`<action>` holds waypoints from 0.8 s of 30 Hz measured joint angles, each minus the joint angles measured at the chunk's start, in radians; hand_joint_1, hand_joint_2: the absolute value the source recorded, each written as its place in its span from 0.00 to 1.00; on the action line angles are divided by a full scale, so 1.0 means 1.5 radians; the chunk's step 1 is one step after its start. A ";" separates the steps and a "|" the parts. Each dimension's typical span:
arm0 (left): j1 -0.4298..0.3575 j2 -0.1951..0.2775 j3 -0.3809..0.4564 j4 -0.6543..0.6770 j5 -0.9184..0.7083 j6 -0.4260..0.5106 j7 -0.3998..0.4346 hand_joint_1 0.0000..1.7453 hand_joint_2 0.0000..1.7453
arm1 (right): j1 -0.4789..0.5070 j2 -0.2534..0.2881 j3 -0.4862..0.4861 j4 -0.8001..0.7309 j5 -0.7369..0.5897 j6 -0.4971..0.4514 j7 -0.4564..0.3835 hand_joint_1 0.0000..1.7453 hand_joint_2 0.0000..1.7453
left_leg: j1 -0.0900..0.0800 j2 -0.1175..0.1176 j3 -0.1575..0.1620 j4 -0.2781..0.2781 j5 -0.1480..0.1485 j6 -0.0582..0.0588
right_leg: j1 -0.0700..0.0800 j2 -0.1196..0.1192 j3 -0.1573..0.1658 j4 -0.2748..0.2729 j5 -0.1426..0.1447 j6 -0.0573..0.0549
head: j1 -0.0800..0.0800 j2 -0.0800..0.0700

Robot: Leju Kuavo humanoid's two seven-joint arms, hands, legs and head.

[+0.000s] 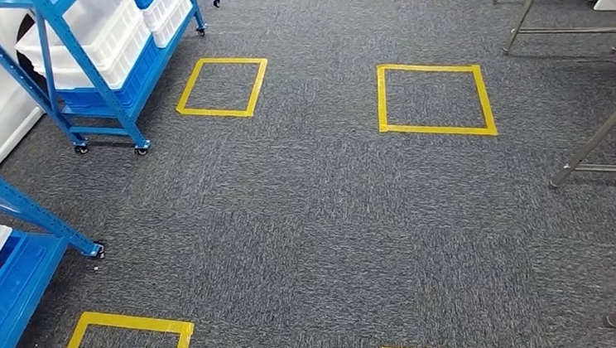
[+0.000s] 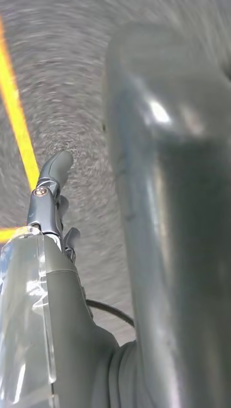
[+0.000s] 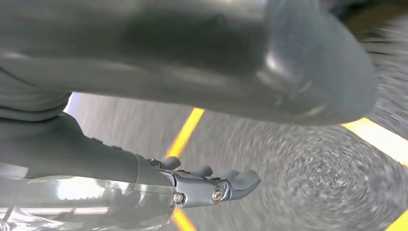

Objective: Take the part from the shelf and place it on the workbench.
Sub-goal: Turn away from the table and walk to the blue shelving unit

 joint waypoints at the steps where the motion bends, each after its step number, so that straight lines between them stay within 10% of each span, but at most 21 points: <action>1: 0.001 0.005 -0.023 0.001 -0.023 0.000 0.005 0.00 0.00 | 0.002 -0.005 0.023 0.001 0.015 -0.003 0.004 0.00 0.00 | 0.001 0.020 -0.017 0.036 -0.020 -0.002 | 0.001 -0.009 0.001 -0.001 0.000 -0.003 | 0.000 0.000; 5: 0.003 0.018 -0.081 0.002 -0.052 0.004 0.011 0.00 0.00 | 0.008 -0.024 0.111 0.008 0.030 -0.013 0.021 0.00 0.00 | 0.006 0.048 -0.076 0.157 -0.061 -0.009 | 0.005 -0.047 0.001 -0.001 -0.004 -0.007 | -0.001 0.000; 9: 0.002 0.032 -0.112 0.003 -0.059 0.006 0.007 0.00 0.00 | 0.008 -0.041 0.200 0.013 0.031 -0.010 0.038 0.00 0.00 | 0.003 0.086 0.006 0.000 0.011 -0.002 | 0.007 -0.075 0.009 0.001 -0.012 0.002 | 0.000 0.000; 13: 0.001 0.040 -0.136 0.003 -0.042 0.010 -0.008 0.00 0.00 | 0.006 -0.055 0.260 0.017 0.031 -0.010 0.046 0.00 0.00 | -0.003 0.081 0.021 -0.035 0.018 0.015 | 0.006 -0.095 0.018 0.000 -0.017 0.017 | 0.001 0.000; 15: -0.002 0.041 -0.136 0.004 -0.020 0.011 -0.019 0.00 0.00 | 0.006 -0.062 0.279 0.018 0.031 -0.011 0.050 0.00 0.00 | 0.000 0.067 0.025 -0.042 0.023 0.025 | 0.003 -0.070 0.012 0.022 -0.036 0.023 | 0.002 0.000; 19: -0.022 0.043 -0.135 0.004 -0.003 0.014 -0.028 0.00 0.00 | 0.009 -0.077 0.306 0.022 0.031 -0.014 0.055 0.00 0.00 | 0.000 0.036 0.024 -0.044 0.027 0.033 | 0.001 -0.018 -0.068 0.175 -0.102 0.026 | 0.004 0.000; 21: -0.031 0.043 -0.135 0.004 -0.008 0.015 -0.029 0.00 0.00 | 0.009 -0.085 0.316 0.023 0.031 -0.018 0.055 0.00 0.00 | -0.001 0.016 0.026 -0.043 0.027 0.033 | 0.001 -0.015 -0.074 0.170 -0.076 0.026 | 0.004 0.000; 24: -0.042 0.044 -0.140 0.004 -0.019 0.012 -0.028 0.00 0.00 | 0.007 -0.098 0.325 0.023 0.026 -0.023 0.052 0.00 0.00 | 0.000 -0.009 0.027 -0.040 0.024 0.027 | 0.000 0.014 -0.025 0.044 -0.003 0.022 | 0.004 0.000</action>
